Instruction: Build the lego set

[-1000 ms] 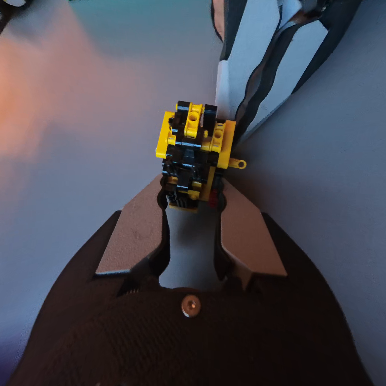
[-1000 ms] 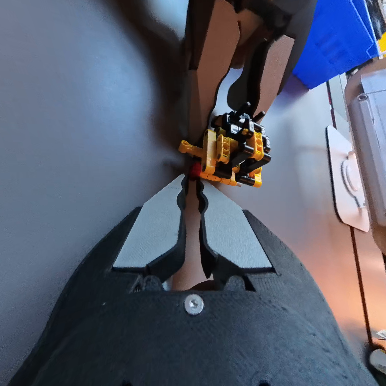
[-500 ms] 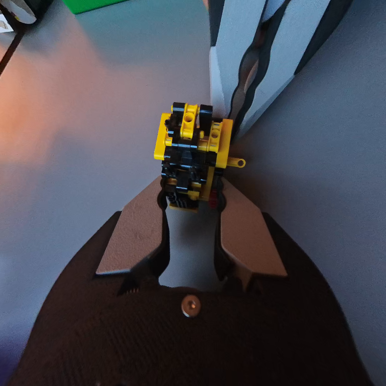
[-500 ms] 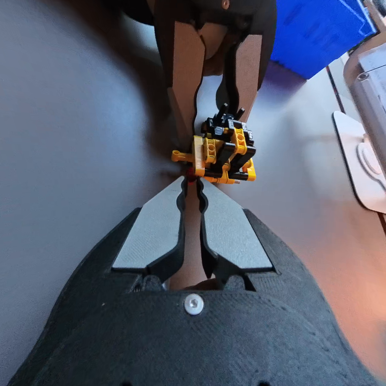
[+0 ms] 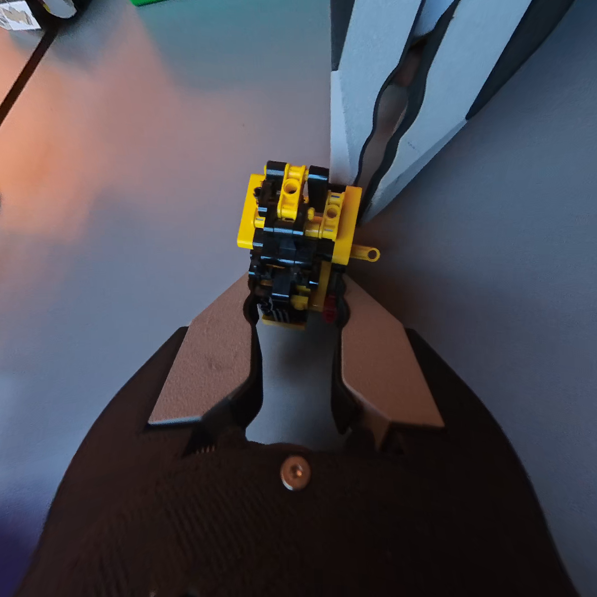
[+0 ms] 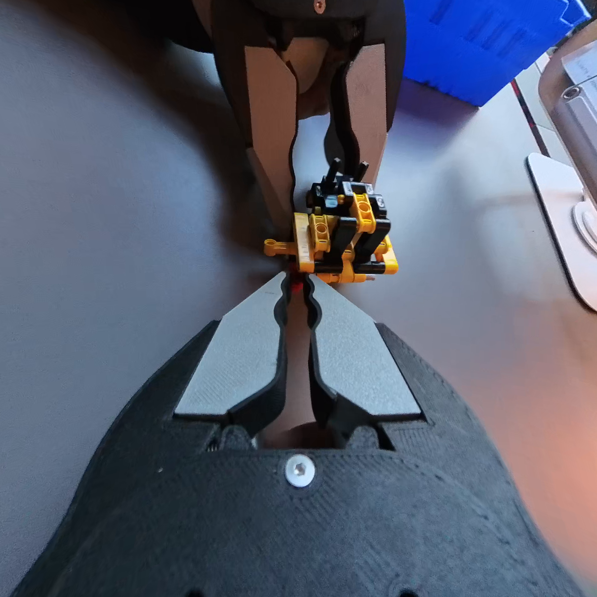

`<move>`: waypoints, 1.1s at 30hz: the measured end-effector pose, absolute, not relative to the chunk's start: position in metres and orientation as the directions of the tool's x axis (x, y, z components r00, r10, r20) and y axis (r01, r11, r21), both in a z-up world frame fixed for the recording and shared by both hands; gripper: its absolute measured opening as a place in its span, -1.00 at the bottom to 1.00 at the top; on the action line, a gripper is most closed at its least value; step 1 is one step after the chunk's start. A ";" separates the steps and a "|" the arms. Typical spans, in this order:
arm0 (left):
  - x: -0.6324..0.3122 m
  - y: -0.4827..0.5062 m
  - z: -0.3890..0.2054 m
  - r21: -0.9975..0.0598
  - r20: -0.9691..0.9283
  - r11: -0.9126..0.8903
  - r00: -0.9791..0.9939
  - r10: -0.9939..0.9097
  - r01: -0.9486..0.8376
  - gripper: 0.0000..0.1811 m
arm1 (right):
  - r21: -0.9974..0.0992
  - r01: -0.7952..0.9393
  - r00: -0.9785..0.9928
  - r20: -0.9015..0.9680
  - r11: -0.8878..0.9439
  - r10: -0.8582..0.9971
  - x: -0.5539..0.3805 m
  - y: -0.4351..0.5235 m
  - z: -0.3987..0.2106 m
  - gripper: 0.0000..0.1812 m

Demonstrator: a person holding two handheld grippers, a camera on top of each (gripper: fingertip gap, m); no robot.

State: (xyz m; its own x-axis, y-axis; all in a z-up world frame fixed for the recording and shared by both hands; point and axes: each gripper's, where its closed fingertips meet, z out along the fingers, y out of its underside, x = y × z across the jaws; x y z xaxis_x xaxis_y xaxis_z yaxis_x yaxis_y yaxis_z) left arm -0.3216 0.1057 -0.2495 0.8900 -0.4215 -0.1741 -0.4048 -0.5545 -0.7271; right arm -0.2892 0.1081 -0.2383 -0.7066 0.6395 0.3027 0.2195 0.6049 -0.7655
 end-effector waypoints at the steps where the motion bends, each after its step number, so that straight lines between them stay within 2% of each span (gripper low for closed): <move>1: -0.321 0.106 -0.249 -0.728 -0.182 -0.547 0.886 -0.426 -0.413 -0.52 | -0.759 0.207 -0.721 0.308 0.617 0.621 -0.287 0.108 -0.240 -0.96; 4: -0.330 0.111 -0.249 -0.727 -0.197 -0.555 0.898 -0.394 -0.404 -0.52 | -0.750 0.035 -0.882 0.287 0.661 0.373 -0.252 0.072 -0.245 -0.96; 5: -0.332 0.111 -0.249 -0.729 -0.171 -0.565 0.902 -0.397 -0.387 -0.51 | -0.720 -0.016 -0.857 0.367 0.694 0.361 -0.256 0.067 -0.245 -0.96; 7: -0.325 0.106 -0.250 -0.732 -0.150 -0.542 0.874 -0.463 -0.413 -0.51 | -0.644 0.003 -0.750 0.504 0.765 0.428 -0.279 0.087 -0.245 -0.96; 10: -0.323 0.105 -0.249 -0.729 -0.174 -0.539 0.876 -0.450 -0.422 -0.51 | -0.714 0.079 -0.785 0.386 0.696 0.484 -0.274 0.096 -0.244 -0.96; 13: -0.330 0.107 -0.250 -0.731 -0.156 -0.571 0.906 -0.395 -0.374 -0.51 | -0.704 0.039 -0.802 0.401 0.709 0.442 -0.265 0.093 -0.244 -0.95; 16: -0.334 0.107 -0.252 -0.728 -0.056 -0.637 0.948 -0.315 -0.254 -0.50 | -0.648 0.097 -0.731 0.468 0.755 0.496 -0.269 0.126 -0.235 -0.95; 18: -0.334 0.107 -0.253 -0.726 -0.023 -0.654 0.957 -0.288 -0.214 -0.49 | -0.654 0.162 -0.670 0.477 0.739 0.569 -0.271 0.156 -0.222 -0.95; 20: -0.326 0.105 -0.251 -0.730 0.026 -0.658 0.954 -0.298 -0.185 -0.44 | -0.628 0.295 -0.655 0.416 0.720 0.631 -0.270 0.180 -0.231 -0.61; 22: -0.315 0.101 -0.246 -0.731 0.115 -0.668 0.940 -0.322 -0.140 -0.37 | -0.553 0.405 -0.656 0.380 0.728 0.653 -0.266 0.197 -0.247 -0.61; 24: -0.310 0.094 -0.240 -0.729 0.155 -0.671 0.922 -0.355 -0.135 -0.36 | -0.592 0.395 -0.663 0.346 0.703 0.664 -0.264 0.194 -0.245 -0.68; 28: -0.307 0.085 -0.216 -0.777 0.211 -0.622 0.891 -0.402 -0.097 -0.44 | -0.642 0.396 -0.670 0.286 0.656 0.685 -0.263 0.181 -0.238 -0.61; 31: -0.315 0.087 -0.215 -0.788 0.205 -0.610 0.902 -0.380 -0.078 -0.67 | -0.724 0.295 -0.720 0.261 0.624 0.643 -0.261 0.144 -0.223 -0.64; 33: -0.304 0.082 -0.222 -0.765 0.251 -0.638 0.871 -0.422 -0.089 -0.74 | -0.734 0.207 -0.763 0.292 0.646 0.576 -0.258 0.113 -0.222 -0.68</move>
